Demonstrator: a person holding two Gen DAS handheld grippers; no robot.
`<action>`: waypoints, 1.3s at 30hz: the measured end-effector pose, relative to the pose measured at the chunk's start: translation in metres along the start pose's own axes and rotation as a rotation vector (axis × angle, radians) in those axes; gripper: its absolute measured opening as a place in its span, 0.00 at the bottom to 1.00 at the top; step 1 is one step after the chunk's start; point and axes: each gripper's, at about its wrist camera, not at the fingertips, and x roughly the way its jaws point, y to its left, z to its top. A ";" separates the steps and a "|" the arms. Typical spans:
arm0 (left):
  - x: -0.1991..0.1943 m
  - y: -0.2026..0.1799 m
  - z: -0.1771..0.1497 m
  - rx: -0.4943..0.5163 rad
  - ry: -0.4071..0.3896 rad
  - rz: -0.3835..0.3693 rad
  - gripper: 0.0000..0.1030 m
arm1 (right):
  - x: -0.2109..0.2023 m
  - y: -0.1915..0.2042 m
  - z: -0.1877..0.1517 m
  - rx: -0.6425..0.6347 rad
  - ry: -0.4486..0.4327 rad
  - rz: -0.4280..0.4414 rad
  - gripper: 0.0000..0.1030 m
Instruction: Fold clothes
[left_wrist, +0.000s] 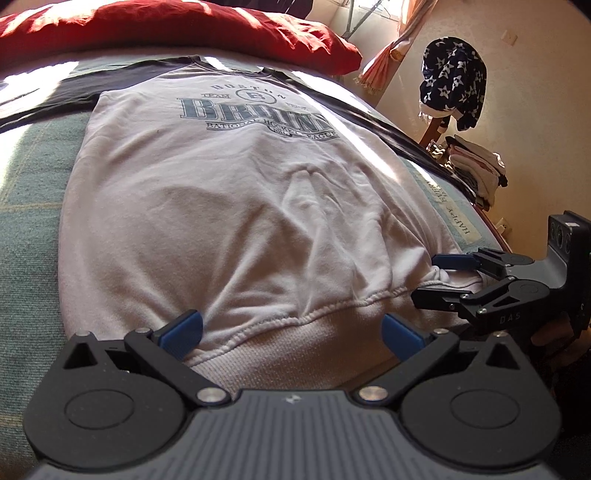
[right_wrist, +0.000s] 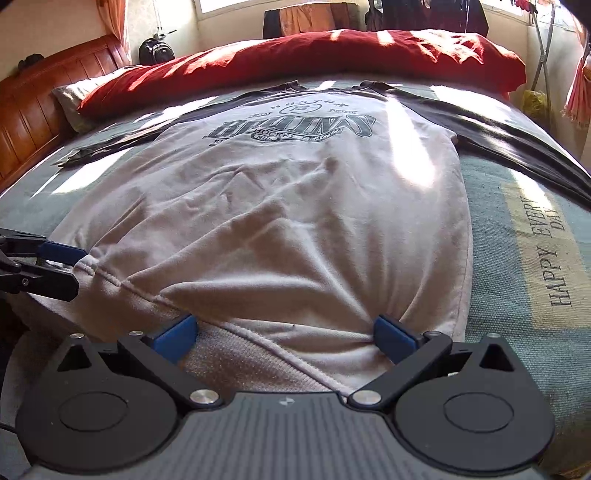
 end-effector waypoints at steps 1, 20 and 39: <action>0.000 -0.001 0.000 0.001 0.000 0.005 0.99 | -0.001 0.000 -0.001 -0.003 -0.003 0.000 1.00; 0.008 -0.047 0.075 0.028 -0.115 0.080 0.99 | -0.041 -0.148 0.099 0.268 -0.095 0.038 1.00; 0.047 -0.039 0.101 -0.039 -0.127 0.171 0.99 | 0.048 -0.280 0.133 0.434 0.014 0.002 1.00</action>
